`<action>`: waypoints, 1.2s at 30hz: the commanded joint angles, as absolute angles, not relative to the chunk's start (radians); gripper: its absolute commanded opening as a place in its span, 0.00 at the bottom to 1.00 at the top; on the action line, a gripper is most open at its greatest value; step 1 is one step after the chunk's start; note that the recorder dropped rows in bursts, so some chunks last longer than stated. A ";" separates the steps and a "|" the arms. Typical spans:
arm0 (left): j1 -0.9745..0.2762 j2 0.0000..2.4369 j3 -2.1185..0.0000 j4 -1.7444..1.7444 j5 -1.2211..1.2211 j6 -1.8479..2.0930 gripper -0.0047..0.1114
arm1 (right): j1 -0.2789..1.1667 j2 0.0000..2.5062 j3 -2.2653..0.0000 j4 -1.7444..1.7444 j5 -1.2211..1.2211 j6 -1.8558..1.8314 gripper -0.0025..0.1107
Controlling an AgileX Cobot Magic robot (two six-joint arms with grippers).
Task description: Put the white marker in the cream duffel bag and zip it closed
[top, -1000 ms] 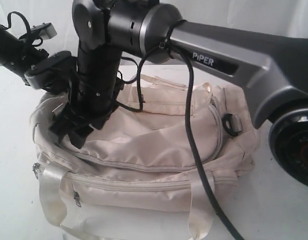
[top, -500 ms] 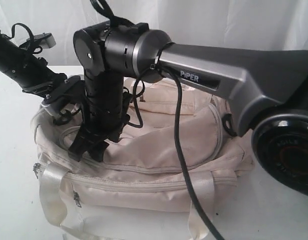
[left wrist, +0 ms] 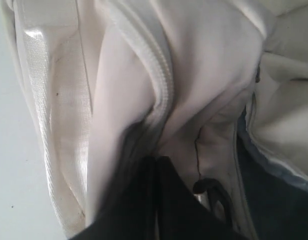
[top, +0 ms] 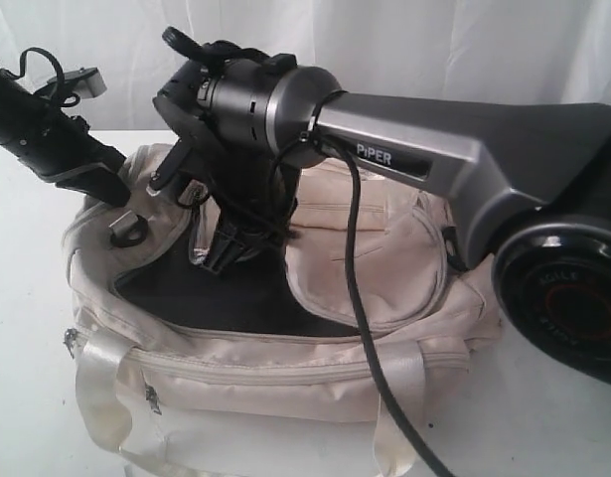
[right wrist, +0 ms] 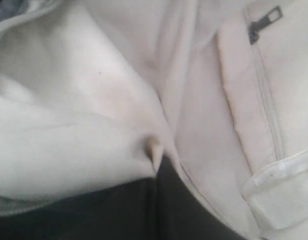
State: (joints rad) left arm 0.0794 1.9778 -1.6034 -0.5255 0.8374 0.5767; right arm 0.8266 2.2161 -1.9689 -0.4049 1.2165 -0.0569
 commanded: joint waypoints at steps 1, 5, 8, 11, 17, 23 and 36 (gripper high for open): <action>0.079 1.979 -1.595 -0.522 0.878 0.568 0.04 | 0.774 2.209 -1.965 -0.442 1.221 -0.041 0.02; 0.079 1.979 -1.595 -0.522 0.885 0.568 0.04 | 0.712 2.211 -1.965 -0.439 1.221 -0.041 0.02; 0.079 1.979 -1.595 -0.522 0.885 0.568 0.04 | 0.676 2.223 -1.965 -0.376 1.221 -0.047 0.02; 0.079 1.979 -1.595 -0.522 0.885 0.568 0.04 | 0.659 2.245 -1.965 -0.277 1.221 -0.049 0.02; 0.079 1.979 -1.595 -0.522 0.890 0.568 0.04 | 0.659 2.287 -1.965 -0.249 1.221 -0.035 0.12; 0.079 1.979 -1.595 -0.522 0.890 0.568 0.04 | 0.659 2.289 -1.965 -0.270 1.221 -0.018 0.32; 0.079 1.979 -1.595 -0.522 0.890 0.568 0.04 | 0.659 2.128 -1.967 -0.237 1.221 0.000 0.36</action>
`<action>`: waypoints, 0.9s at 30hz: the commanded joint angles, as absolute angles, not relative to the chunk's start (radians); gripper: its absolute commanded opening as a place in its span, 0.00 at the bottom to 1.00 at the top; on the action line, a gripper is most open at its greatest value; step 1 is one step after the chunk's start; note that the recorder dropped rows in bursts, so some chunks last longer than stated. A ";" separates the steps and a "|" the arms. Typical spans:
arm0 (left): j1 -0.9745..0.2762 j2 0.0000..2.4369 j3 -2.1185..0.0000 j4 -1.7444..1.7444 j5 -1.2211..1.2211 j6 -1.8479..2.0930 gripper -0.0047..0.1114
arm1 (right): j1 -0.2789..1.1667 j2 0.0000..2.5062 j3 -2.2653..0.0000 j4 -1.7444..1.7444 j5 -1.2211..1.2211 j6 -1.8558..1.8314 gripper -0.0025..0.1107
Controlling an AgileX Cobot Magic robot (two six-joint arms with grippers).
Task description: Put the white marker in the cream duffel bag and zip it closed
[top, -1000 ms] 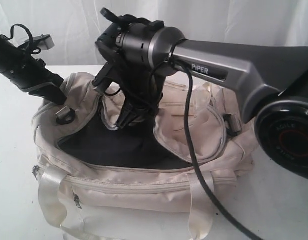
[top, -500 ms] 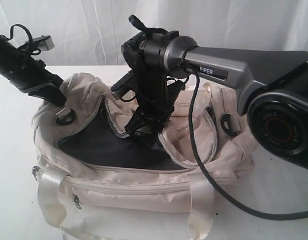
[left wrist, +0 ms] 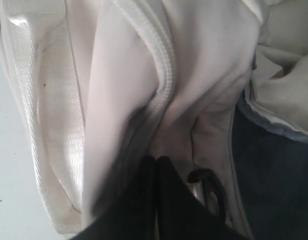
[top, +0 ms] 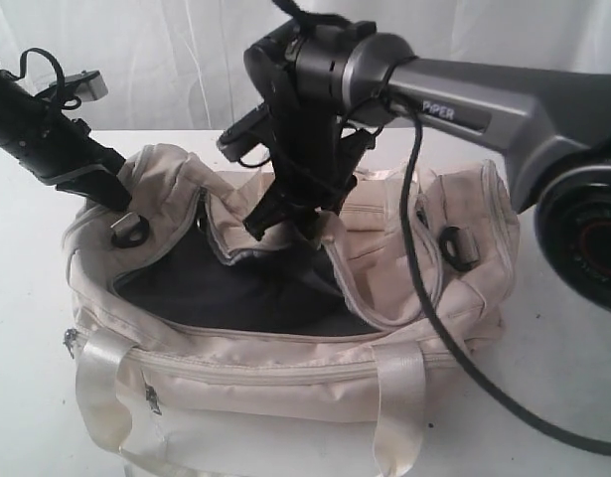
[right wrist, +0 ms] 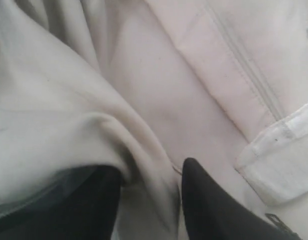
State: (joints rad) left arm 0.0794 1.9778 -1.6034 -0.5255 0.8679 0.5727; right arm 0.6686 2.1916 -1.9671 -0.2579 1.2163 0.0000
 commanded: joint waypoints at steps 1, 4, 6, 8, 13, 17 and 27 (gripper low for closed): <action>0.079 1.979 -1.595 -0.524 0.890 0.568 0.04 | 0.659 2.123 -1.967 -0.229 1.221 0.000 0.36; 0.079 1.979 -1.595 -0.529 0.890 0.568 0.04 | 0.659 2.110 -1.967 -0.207 1.221 0.000 0.36; 0.079 1.979 -1.595 -0.529 0.890 0.568 0.04 | 0.659 2.110 -1.967 -0.210 1.221 0.000 0.36; 0.079 1.979 -1.595 -0.529 0.890 0.568 0.04 | 0.659 2.110 -1.967 -0.229 1.221 0.000 0.36; 0.079 1.979 -1.595 -0.534 0.890 0.568 0.04 | 0.666 2.107 -1.971 -0.104 1.141 -0.022 0.36; 0.079 1.979 -1.595 -0.534 0.890 0.568 0.04 | 0.678 2.127 -1.971 0.247 0.978 -0.313 0.36; 0.079 1.979 -1.595 -0.545 0.890 0.568 0.04 | 0.698 2.278 -1.969 0.296 0.886 -0.423 0.36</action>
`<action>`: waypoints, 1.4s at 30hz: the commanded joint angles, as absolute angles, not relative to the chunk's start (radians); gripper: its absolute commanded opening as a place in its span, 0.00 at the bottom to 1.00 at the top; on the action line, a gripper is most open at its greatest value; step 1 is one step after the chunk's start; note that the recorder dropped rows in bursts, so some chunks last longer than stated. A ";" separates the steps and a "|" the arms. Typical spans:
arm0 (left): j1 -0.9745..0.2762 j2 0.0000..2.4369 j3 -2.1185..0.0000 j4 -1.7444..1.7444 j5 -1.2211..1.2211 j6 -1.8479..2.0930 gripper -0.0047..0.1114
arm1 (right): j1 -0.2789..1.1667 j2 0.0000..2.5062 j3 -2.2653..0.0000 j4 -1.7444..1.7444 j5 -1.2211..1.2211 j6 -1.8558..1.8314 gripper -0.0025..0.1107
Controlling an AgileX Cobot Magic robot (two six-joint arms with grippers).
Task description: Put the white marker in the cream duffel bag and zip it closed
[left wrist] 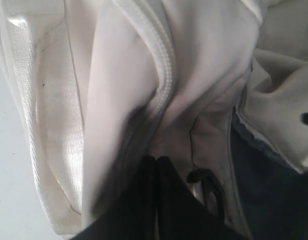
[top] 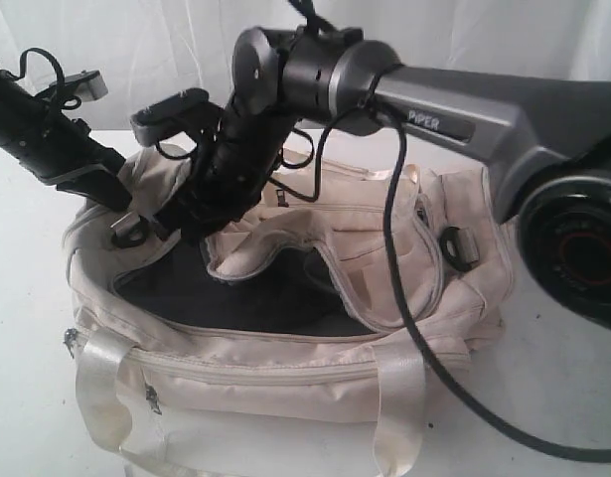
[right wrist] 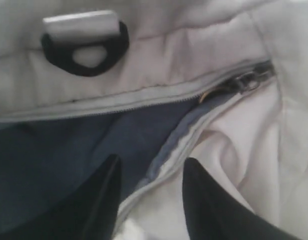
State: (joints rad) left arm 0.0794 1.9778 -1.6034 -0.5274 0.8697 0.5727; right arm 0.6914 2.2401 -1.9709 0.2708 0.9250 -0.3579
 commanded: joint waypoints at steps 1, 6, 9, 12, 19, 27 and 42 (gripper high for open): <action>0.079 1.979 -1.595 -0.545 0.890 0.568 0.04 | 0.702 2.278 -1.969 0.299 0.871 -0.426 0.36; 0.079 1.979 -1.595 -0.545 0.890 0.568 0.04 | 0.722 2.283 -1.969 0.323 0.771 -0.524 0.36; 0.079 1.979 -1.595 -0.545 0.890 0.568 0.04 | 0.726 2.308 -1.969 0.312 0.706 -0.575 0.36; 0.079 1.979 -1.595 -0.545 0.890 0.568 0.04 | 0.706 2.318 -1.967 0.256 0.867 -0.480 0.36; 0.079 1.979 -1.595 -0.545 0.890 0.568 0.04 | 0.641 2.318 -1.967 -0.041 0.925 -0.190 0.36; 0.079 1.979 -1.595 -0.545 0.911 0.568 0.04 | 0.615 2.335 -1.967 -0.204 0.864 -0.015 0.36; 0.079 1.979 -1.595 -0.583 0.909 0.568 0.04 | 0.622 2.248 -1.967 -0.150 0.991 -0.021 0.36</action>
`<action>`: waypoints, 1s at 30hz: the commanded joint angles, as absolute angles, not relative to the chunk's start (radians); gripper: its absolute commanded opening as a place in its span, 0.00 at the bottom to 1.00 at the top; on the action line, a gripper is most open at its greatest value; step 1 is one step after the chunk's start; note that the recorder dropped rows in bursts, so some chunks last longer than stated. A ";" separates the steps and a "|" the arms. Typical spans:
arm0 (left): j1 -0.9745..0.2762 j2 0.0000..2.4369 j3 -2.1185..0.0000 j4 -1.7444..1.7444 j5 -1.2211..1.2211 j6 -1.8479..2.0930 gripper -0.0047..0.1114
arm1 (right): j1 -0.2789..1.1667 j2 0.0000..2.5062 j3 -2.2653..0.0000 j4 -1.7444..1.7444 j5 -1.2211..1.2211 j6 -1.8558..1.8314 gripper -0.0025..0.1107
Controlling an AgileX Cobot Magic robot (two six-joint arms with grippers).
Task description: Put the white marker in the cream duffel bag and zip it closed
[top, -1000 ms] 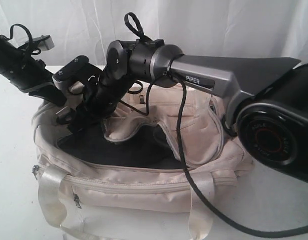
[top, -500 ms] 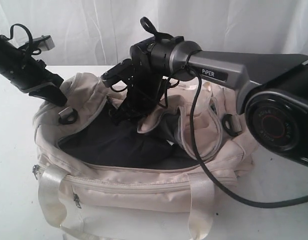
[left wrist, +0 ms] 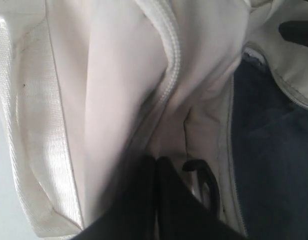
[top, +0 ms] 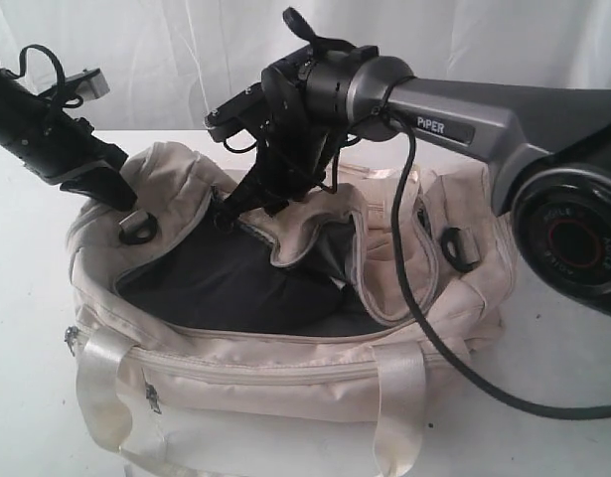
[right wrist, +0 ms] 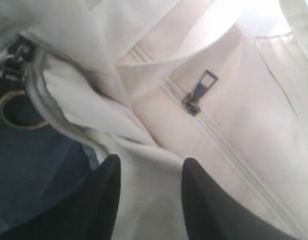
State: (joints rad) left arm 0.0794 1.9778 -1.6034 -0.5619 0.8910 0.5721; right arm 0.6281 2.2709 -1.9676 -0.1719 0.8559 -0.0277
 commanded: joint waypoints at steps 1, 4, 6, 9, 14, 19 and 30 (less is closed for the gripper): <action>0.079 1.979 -1.595 -0.583 0.909 0.568 0.04 | 0.622 2.248 -1.967 -0.145 1.014 -0.021 0.36; 0.079 1.979 -1.595 -0.586 0.909 0.568 0.04 | 0.637 2.246 -1.967 -0.062 1.045 -0.086 0.36; 0.079 1.979 -1.595 -0.590 0.909 0.568 0.04 | 0.667 2.246 -1.967 0.095 1.027 -0.272 0.36; 0.079 1.979 -1.595 -0.590 0.909 0.574 0.04 | 0.719 2.258 -1.967 0.113 0.898 -0.396 0.36; 0.079 1.979 -1.595 -0.590 0.917 0.573 0.04 | 0.738 2.294 -1.967 0.000 0.684 -0.230 0.44; 0.079 1.979 -1.595 -0.590 0.926 0.575 0.04 | 0.736 2.296 -1.964 -0.105 0.718 -0.040 0.44; 0.079 1.979 -1.595 -0.601 0.933 0.575 0.04 | 0.736 2.366 -1.964 -0.217 0.729 0.172 0.25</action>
